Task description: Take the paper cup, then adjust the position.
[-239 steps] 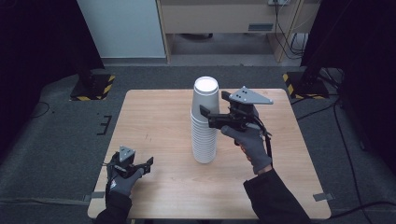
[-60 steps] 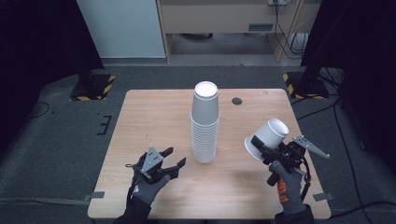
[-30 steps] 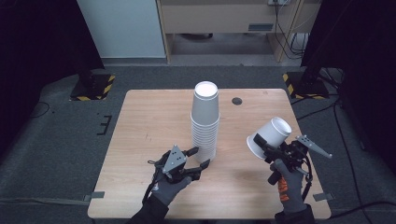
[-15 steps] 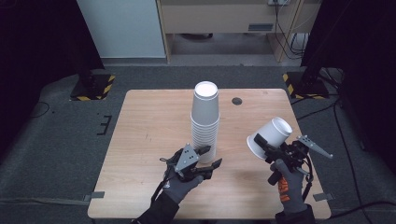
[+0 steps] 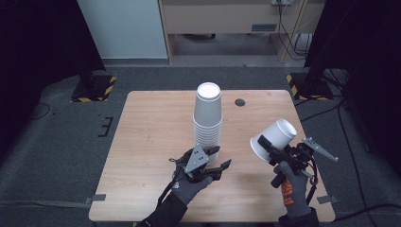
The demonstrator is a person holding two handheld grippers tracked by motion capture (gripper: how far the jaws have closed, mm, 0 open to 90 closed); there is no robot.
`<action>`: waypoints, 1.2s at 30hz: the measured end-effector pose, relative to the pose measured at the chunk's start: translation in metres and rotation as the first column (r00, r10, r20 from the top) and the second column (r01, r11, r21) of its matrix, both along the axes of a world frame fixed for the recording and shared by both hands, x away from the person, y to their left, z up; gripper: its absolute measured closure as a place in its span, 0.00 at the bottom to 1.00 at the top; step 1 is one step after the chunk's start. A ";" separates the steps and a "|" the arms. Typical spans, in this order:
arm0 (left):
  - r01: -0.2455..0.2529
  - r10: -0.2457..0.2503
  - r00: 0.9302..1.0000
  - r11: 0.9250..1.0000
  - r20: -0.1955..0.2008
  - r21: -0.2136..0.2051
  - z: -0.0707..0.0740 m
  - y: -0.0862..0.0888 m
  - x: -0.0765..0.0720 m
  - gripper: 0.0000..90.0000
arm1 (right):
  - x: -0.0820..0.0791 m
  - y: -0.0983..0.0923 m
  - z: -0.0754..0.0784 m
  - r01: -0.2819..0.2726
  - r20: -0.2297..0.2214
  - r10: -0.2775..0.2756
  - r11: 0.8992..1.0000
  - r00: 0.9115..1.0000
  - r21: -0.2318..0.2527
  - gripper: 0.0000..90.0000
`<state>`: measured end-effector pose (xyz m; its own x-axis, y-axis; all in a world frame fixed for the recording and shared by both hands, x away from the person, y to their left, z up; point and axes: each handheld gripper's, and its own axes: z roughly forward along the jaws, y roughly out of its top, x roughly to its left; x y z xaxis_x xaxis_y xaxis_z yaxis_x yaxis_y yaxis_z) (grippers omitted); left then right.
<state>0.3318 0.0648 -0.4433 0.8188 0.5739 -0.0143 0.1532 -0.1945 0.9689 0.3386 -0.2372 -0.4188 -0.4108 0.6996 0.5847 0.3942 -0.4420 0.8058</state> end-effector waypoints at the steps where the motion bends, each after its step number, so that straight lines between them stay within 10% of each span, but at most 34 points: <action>1: 0.005 -0.005 1.000 1.000 0.003 0.000 0.000 -0.002 0.001 0.42 | 0.000 0.000 0.000 -0.002 -0.006 0.002 1.000 1.000 0.008 0.16; 36: 0.033 -0.031 0.998 0.998 0.047 -0.049 -0.006 -0.047 0.023 0.45 | 0.000 0.000 -0.002 -0.025 -0.032 0.028 0.997 0.999 0.078 0.16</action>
<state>0.3553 0.0181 -0.4496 0.8372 0.5468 -0.0038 0.1022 -0.1496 0.9834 0.3387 -0.2369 -0.4203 -0.4082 0.6407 0.6503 0.4321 -0.4918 0.7559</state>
